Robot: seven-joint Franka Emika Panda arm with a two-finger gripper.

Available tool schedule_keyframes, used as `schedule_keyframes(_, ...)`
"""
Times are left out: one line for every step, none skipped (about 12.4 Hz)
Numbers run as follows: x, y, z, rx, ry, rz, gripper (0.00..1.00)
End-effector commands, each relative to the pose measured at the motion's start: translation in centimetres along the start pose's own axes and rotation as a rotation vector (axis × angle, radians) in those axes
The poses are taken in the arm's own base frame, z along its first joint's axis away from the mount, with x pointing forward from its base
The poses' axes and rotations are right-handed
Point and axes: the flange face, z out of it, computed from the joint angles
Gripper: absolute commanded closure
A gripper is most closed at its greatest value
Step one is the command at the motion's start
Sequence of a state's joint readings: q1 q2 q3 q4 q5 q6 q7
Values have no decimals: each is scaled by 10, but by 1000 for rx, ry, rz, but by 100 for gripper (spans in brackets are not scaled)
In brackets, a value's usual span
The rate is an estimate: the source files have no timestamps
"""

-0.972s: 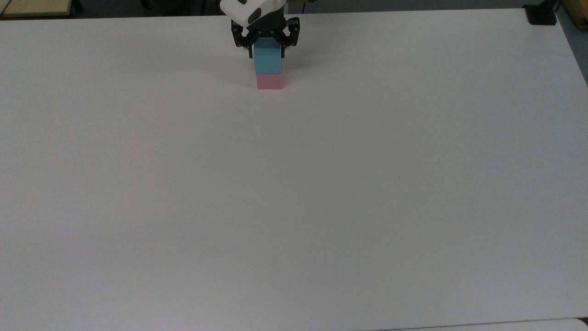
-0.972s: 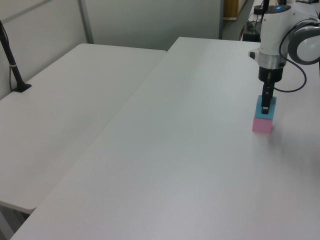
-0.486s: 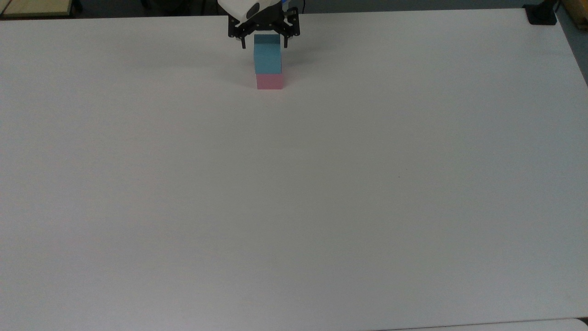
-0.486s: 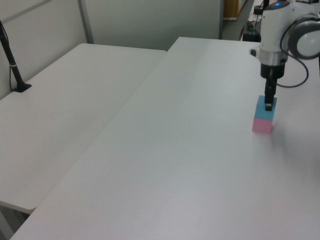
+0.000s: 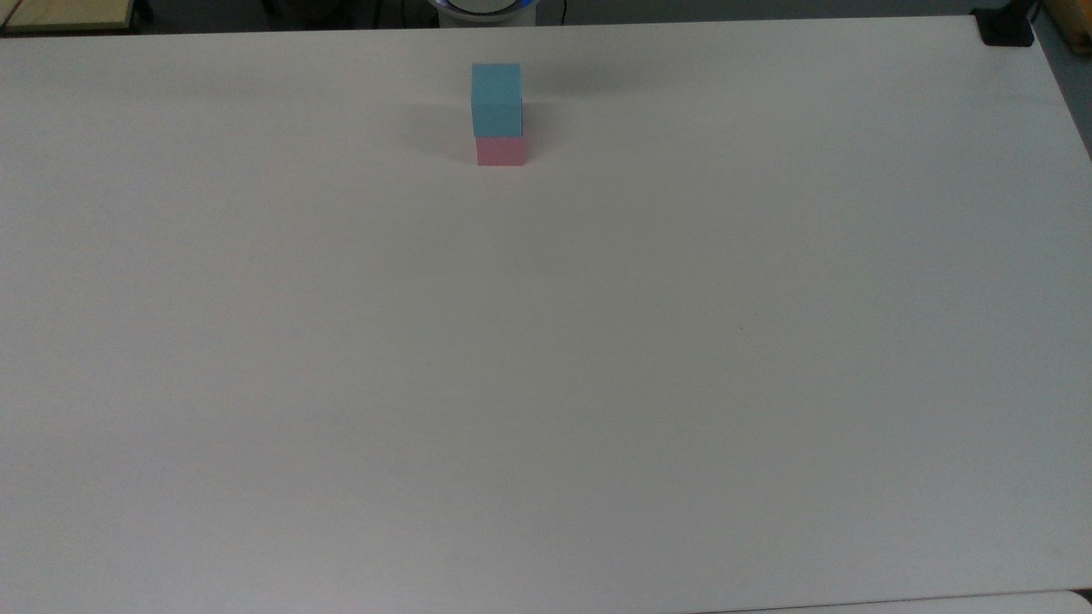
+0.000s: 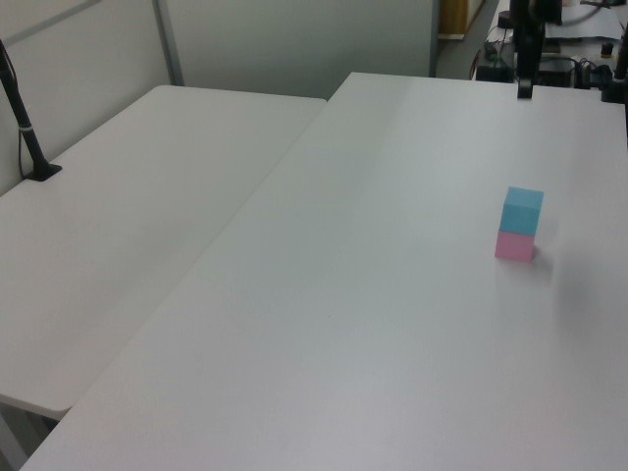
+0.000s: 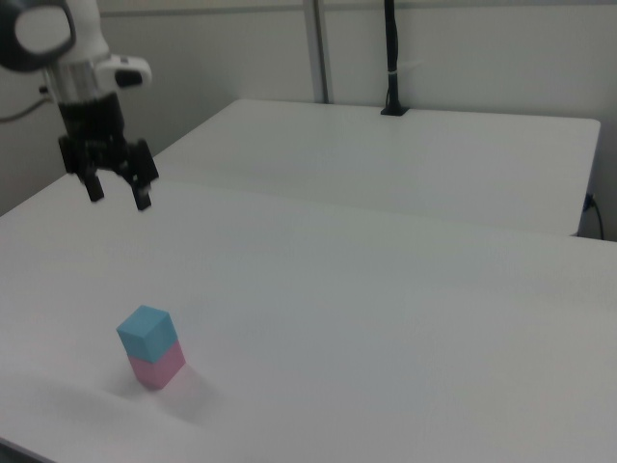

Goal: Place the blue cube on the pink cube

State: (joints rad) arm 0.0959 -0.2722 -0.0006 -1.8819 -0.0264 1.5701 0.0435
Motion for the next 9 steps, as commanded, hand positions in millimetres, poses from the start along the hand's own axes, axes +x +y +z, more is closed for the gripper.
schedule_keyframes(32,3,-26,6,-16,-13,0)
schedule_keyframes(47,4,-25,1,-16,-14,0)
schedule_keyframes(77,16,-20,5,-27,-15,0)
schedule_keyframes(98,19,-11,1,-50,-14,0)
schedule_keyframes(108,20,-2,-6,-57,-14,0)
schedule_keyframes(110,25,1,-9,-57,-14,0)
schedule_keyframes(111,35,-1,-7,-41,-12,0)
schedule_keyframes(113,36,-2,-10,-23,-1,0)
schedule_keyframes(111,38,-6,-10,-10,3,0)
